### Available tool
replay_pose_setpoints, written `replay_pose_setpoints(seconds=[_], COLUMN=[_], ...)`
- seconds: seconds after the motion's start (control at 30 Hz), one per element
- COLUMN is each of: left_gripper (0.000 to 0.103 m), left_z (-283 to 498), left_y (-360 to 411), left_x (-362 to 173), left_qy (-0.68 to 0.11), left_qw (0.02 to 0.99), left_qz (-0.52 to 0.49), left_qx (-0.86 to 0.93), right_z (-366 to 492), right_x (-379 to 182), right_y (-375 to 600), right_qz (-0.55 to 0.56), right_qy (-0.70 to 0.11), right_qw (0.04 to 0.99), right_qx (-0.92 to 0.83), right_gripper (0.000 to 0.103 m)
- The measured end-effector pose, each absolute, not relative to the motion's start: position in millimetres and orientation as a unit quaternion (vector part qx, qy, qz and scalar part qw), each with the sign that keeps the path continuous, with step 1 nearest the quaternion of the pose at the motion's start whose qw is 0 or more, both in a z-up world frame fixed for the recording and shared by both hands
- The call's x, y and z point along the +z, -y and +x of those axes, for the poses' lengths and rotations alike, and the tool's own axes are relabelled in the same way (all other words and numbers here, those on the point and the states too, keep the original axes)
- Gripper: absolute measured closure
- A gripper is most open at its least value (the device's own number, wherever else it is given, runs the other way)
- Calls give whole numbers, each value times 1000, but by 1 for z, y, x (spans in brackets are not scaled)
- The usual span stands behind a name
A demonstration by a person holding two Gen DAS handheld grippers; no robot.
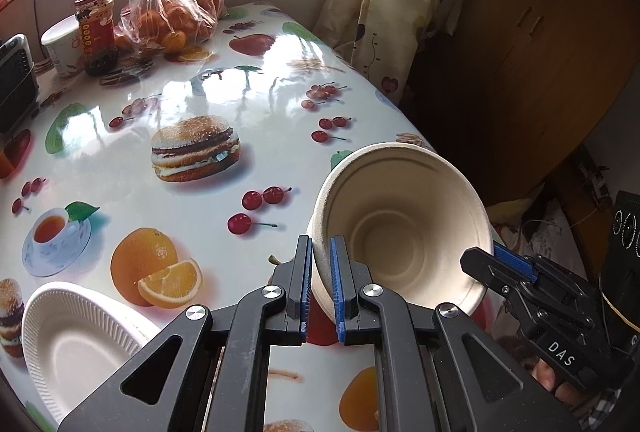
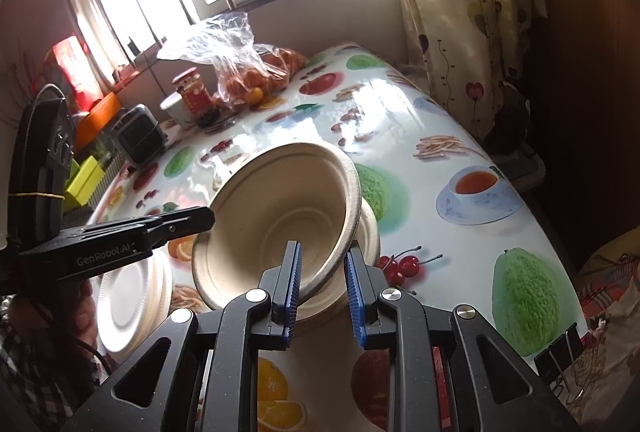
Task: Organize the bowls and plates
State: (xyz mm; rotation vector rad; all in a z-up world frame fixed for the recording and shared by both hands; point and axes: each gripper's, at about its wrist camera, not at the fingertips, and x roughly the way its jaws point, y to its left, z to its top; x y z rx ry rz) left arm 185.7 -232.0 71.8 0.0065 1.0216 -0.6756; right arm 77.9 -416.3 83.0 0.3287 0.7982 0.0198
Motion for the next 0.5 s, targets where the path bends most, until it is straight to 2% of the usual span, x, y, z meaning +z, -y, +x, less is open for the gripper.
replay_pose_setpoints(seconds=[0.5], left_gripper=[93], left_z=[181], left_y=[233], left_x=[58], left_qy=[-493], left_qw=[813], left_qz=[0], left_qx=[-311], right_z=[78], right_x=[72], right_y=[416], right_qz=[157], right_qy=[-396], right_qw=[905], right_qx=[7], right_gripper=[82])
